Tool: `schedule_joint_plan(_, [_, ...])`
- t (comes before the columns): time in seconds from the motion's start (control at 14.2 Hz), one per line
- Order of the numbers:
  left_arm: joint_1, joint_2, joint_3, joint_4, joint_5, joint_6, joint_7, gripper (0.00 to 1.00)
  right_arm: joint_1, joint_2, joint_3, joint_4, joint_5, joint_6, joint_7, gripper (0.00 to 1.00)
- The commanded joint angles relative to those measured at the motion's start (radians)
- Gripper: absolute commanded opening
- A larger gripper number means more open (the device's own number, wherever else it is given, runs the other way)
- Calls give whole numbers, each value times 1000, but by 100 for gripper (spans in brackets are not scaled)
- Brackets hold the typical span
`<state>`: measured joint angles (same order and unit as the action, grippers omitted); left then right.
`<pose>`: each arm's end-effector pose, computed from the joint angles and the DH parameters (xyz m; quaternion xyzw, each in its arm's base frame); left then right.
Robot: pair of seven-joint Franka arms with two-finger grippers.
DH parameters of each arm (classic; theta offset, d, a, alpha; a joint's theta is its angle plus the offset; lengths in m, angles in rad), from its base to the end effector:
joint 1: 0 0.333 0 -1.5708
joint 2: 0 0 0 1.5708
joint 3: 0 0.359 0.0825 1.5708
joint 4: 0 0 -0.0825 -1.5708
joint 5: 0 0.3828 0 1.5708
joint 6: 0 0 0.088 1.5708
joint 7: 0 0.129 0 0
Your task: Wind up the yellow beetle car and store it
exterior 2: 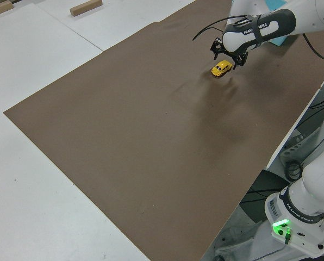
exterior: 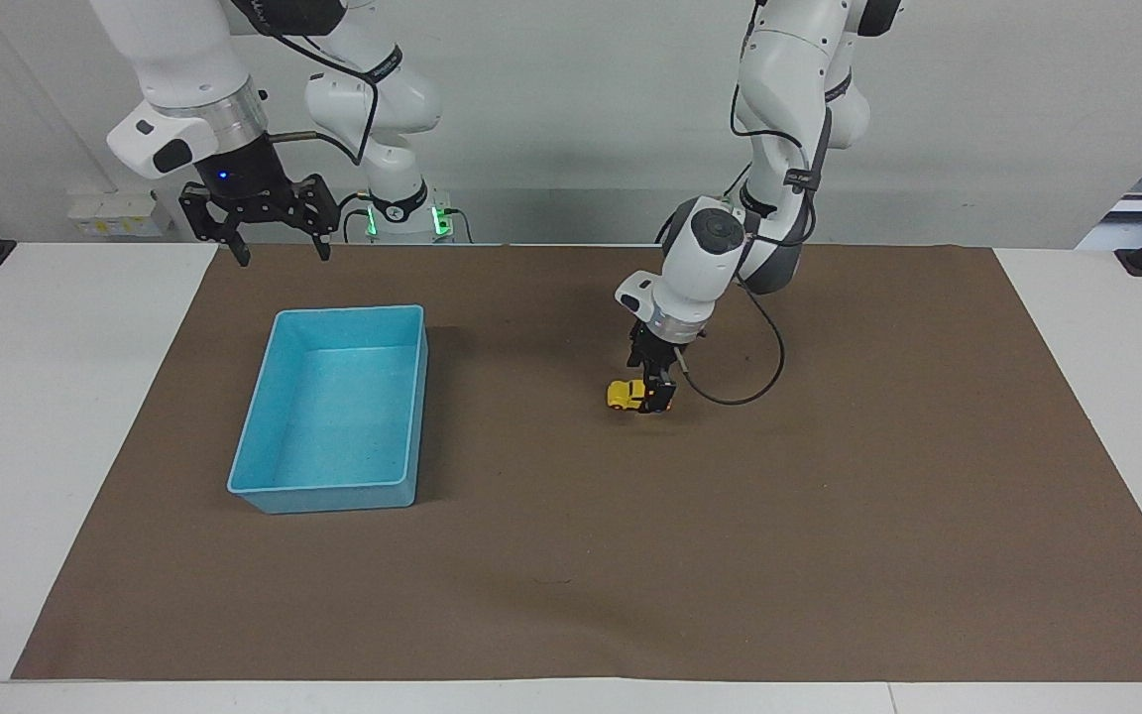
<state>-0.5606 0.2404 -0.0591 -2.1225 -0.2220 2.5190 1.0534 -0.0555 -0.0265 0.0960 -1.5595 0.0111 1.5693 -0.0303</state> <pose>0.4887 -0.3484 0.3341 0.7273 -0.6774 0.0922 0.0599 0.5445 0.0243 0.6652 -0.9992 -0.0355 -0.0181 0.0044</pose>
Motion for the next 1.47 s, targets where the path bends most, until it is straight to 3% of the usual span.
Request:
schedule_joint_plan(0.0, [-30,-7,25,-24,12,26,-23,100,-10,-13,5,-14,3,3,-3,100])
schedule_joint_plan(0.28, [-30,-7,27,-31,33,18,-26,96,-10,-13,5,-14,3,3,-3,100])
schedule_joint_plan(0.42, [-28,-7,27,-33,33,17,-41,77,-10,-13,5,-14,1,3,-3,100])
schedule_joint_plan(0.49, [-28,-7,28,-36,33,17,-58,62,-10,-13,5,-13,1,3,-3,100])
schedule_joint_plan(0.56, [-27,-9,33,-33,38,3,-67,25,-10,-13,5,-13,1,3,-3,100])
schedule_joint_plan(0.63, [-13,-7,33,-30,41,-14,-70,0,-10,-13,5,-13,1,3,-3,100])
schedule_joint_plan(1.05, [-13,-6,31,-22,49,-2,-55,0,-10,-13,5,-13,3,3,-3,100])
schedule_joint_plan(1.4, [33,-16,31,-62,58,6,63,0,-10,-13,5,-13,1,3,-3,100])
